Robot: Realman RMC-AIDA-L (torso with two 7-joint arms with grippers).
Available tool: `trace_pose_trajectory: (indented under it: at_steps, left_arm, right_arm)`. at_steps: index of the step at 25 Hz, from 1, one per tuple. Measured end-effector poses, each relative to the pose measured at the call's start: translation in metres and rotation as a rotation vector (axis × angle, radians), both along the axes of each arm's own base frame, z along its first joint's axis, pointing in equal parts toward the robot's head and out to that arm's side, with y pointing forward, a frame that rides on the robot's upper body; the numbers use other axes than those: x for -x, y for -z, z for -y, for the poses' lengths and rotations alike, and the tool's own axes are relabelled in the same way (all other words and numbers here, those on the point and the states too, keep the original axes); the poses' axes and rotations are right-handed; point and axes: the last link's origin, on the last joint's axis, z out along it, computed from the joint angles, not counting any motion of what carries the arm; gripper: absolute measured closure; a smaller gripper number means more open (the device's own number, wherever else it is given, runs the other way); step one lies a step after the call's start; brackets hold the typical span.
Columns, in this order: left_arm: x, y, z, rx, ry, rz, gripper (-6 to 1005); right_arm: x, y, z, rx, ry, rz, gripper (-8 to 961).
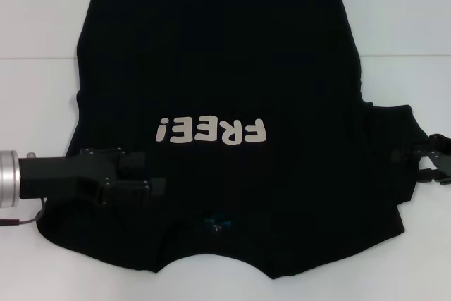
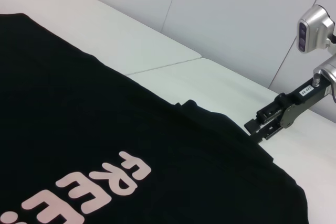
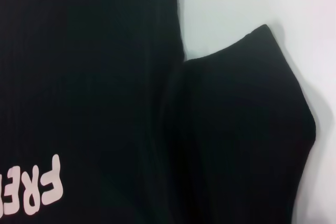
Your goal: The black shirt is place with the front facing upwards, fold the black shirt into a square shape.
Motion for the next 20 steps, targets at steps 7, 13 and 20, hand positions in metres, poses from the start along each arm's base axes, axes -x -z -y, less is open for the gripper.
trace_pose_trajectory:
  at_steps: [7,13,20]
  left_arm:
    - [-0.0006,0.0008,-0.0001,0.002,0.0,0.002,171]
    - [-0.0004,0.0003,-0.0003,0.002,0.0,0.001,171]
    - [-0.0007,0.0002,-0.0008,0.0,0.001,0.0,171]
  right_arm:
    - [0.0011,0.0017,-0.0011,-0.003,-0.003,0.002,158]
    - [0.0033,0.0031,-0.0031,-0.005,-0.01,0.003,158]
    - [0.0053,0.0052,-0.0061,-0.014,-0.026,0.014,159]
